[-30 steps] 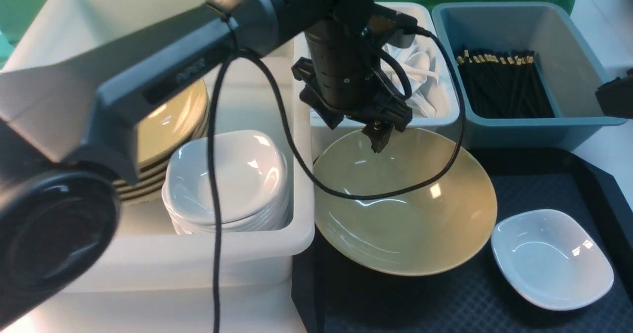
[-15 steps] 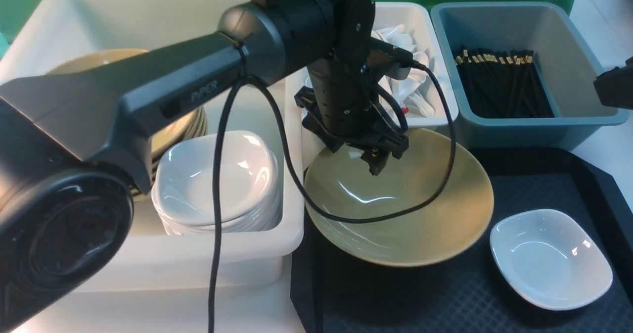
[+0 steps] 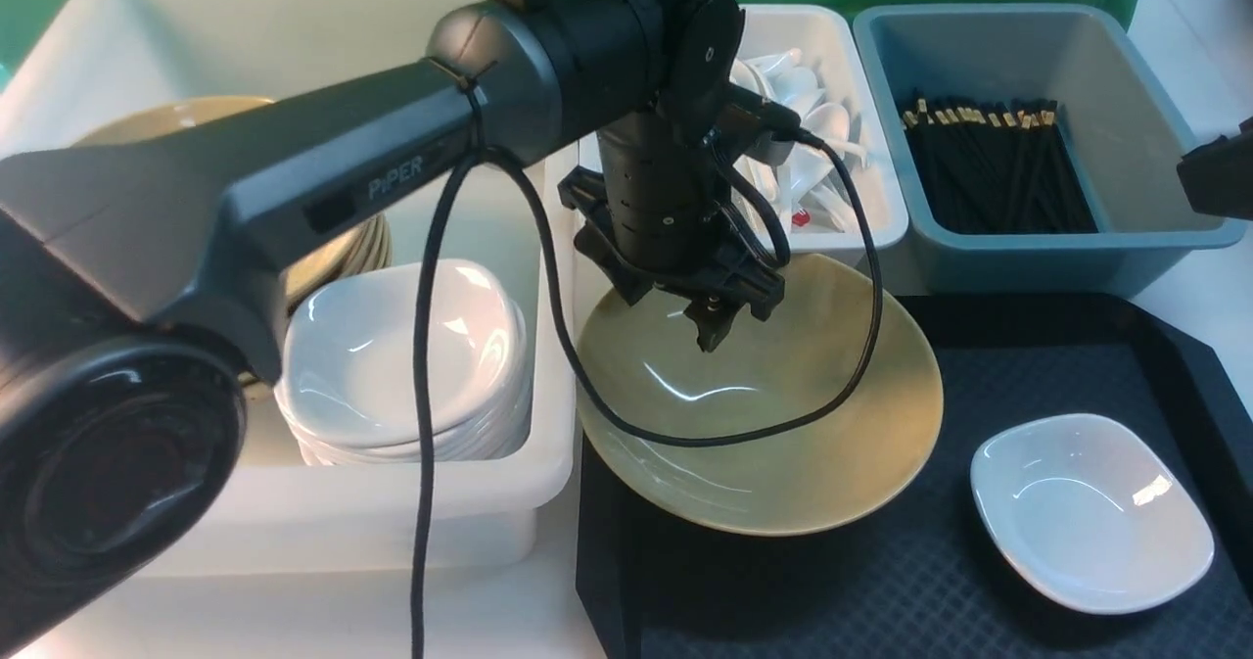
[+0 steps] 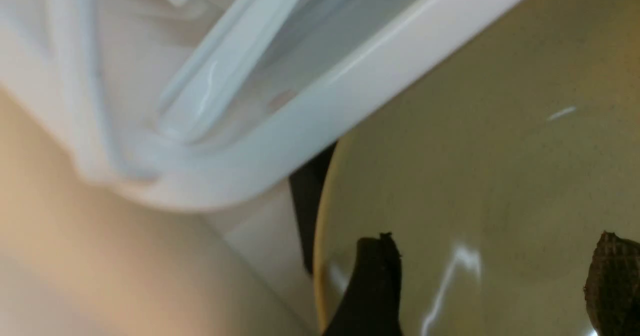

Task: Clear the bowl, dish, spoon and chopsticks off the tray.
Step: Use the left arm to grab the yellow noodle bowl on the left

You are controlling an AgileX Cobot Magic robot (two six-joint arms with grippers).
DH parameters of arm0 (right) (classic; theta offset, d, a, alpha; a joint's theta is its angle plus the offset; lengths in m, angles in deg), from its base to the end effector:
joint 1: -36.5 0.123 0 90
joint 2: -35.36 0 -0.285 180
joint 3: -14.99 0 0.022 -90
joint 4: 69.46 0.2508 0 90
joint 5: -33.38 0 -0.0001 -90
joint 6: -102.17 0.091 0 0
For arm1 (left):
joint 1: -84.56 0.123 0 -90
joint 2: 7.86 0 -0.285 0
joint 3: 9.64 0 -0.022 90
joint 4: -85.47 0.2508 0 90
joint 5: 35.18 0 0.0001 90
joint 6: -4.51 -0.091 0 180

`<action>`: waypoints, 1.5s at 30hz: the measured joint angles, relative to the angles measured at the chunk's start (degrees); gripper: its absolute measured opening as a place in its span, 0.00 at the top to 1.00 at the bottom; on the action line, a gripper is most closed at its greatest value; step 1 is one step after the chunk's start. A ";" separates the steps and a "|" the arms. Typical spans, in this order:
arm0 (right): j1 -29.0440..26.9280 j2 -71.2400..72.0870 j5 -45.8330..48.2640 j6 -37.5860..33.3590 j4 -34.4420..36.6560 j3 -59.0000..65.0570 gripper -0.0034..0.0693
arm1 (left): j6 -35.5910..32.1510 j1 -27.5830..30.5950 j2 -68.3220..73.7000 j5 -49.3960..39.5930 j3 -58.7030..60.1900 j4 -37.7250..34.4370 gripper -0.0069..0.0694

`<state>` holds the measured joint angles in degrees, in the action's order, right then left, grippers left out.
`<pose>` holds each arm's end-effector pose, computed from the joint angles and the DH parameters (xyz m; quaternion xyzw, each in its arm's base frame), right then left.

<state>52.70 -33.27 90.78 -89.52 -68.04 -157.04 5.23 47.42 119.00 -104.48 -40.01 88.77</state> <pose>0.1919 0.0577 0.4047 -0.2198 0.8938 0.0276 0.3899 0.3576 -0.2647 0.2564 0.3164 0.9401 -0.0136 0.1260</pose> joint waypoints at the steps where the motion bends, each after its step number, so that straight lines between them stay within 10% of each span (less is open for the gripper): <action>1: 0.00 0.00 0.11 0.00 0.00 0.00 0.50 | 0.00 0.00 -0.34 -0.28 0.03 0.06 0.29; 15: 0.00 0.00 0.79 0.00 0.00 0.00 0.50 | -7.27 -12.35 -4.80 -1.10 7.03 -4.48 0.29; 25: 0.00 0.00 0.67 0.00 0.00 0.00 0.50 | -4.34 0.37 -5.89 1.71 7.95 -5.74 0.29; 45: 0.00 0.19 -0.81 0.00 0.01 1.72 0.50 | 0.81 -0.91 -1.95 3.21 4.46 8.07 0.29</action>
<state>52.70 -33.09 89.97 -89.52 -68.03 -155.32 6.04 46.51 117.06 -101.26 -35.55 96.84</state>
